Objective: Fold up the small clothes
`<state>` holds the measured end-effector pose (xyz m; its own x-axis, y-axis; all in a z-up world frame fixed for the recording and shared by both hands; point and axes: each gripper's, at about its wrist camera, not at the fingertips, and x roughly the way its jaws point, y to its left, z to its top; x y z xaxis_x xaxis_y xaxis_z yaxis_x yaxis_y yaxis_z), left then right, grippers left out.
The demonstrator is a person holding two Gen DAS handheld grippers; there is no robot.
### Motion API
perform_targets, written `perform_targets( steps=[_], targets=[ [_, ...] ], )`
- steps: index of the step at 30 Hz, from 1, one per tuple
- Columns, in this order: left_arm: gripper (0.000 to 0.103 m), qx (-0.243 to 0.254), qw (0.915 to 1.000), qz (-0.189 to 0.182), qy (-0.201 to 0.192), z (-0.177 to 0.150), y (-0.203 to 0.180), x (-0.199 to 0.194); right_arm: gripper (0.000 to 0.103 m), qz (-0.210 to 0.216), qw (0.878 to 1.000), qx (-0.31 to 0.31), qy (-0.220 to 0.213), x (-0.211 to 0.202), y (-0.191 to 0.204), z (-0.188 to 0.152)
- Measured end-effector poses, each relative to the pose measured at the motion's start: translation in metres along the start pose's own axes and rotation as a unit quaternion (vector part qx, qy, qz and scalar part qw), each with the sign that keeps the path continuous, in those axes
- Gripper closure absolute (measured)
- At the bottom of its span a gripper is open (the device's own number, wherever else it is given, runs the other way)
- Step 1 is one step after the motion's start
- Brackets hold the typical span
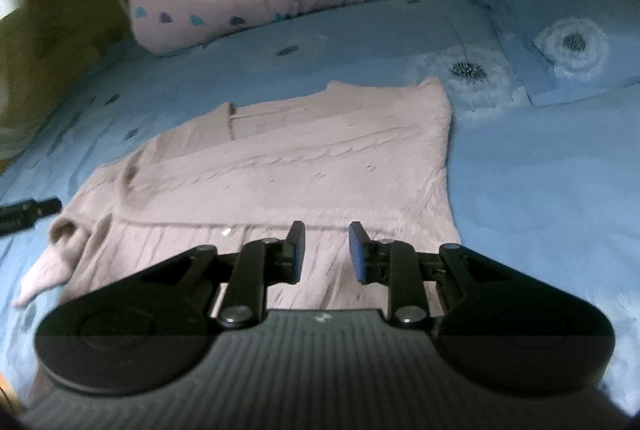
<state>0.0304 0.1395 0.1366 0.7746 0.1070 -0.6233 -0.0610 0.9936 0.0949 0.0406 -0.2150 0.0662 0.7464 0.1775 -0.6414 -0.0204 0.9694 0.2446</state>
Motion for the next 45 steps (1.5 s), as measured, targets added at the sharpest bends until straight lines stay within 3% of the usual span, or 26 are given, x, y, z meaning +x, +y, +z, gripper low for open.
perform_targets(
  steps=[3,5,12,15,19,23,31,34,38,39,41,45],
  targets=[
    [0.034,-0.045,0.9989,0.0,0.013,-0.007,0.022,-0.017,0.069,0.0,1.0,-0.012,-0.007,-0.021,0.005,-0.013],
    [0.034,-0.076,0.9968,-0.007,0.022,-0.016,0.033,-0.026,0.05,0.0,1.0,-0.023,-0.012,-0.034,0.009,-0.025],
    [0.034,-0.154,0.9867,-0.018,0.049,-0.052,0.04,-0.033,0.051,0.002,0.998,-0.057,-0.003,-0.057,0.021,-0.069],
    [0.034,-0.211,0.9757,-0.007,0.06,-0.063,0.043,-0.02,0.051,0.004,0.998,-0.065,0.0,-0.061,0.025,-0.085],
    [0.034,-0.298,0.9522,0.021,0.065,-0.078,0.054,-0.003,0.051,-0.002,0.997,-0.077,0.004,-0.062,0.026,-0.104],
    [0.034,-0.352,0.9328,0.043,0.065,-0.091,0.064,0.016,0.051,-0.016,0.995,-0.095,0.007,-0.061,0.029,-0.116],
    [0.035,-0.398,0.9155,0.053,0.024,-0.103,0.081,0.03,0.052,-0.034,0.994,-0.103,0.009,-0.052,0.031,-0.122],
    [0.048,-0.404,0.9122,0.067,0.021,-0.105,0.085,0.035,0.052,-0.036,0.994,-0.104,0.005,-0.049,0.032,-0.124],
    [0.086,-0.41,0.9081,0.083,0.022,-0.104,0.096,0.042,0.052,-0.038,0.993,-0.107,-0.001,-0.047,0.034,-0.125],
    [0.091,-0.414,0.9067,0.079,0.021,-0.105,0.101,0.042,0.052,-0.037,0.993,-0.109,-0.002,-0.046,0.034,-0.125],
    [0.093,-0.422,0.9035,0.077,0.012,-0.104,0.11,0.041,0.052,-0.036,0.993,-0.109,-0.004,-0.046,0.034,-0.125],
    [0.094,-0.383,0.9169,0.106,-0.031,-0.088,0.122,0.026,0.052,-0.031,0.994,-0.105,-0.008,-0.047,0.032,-0.126]
  ],
)
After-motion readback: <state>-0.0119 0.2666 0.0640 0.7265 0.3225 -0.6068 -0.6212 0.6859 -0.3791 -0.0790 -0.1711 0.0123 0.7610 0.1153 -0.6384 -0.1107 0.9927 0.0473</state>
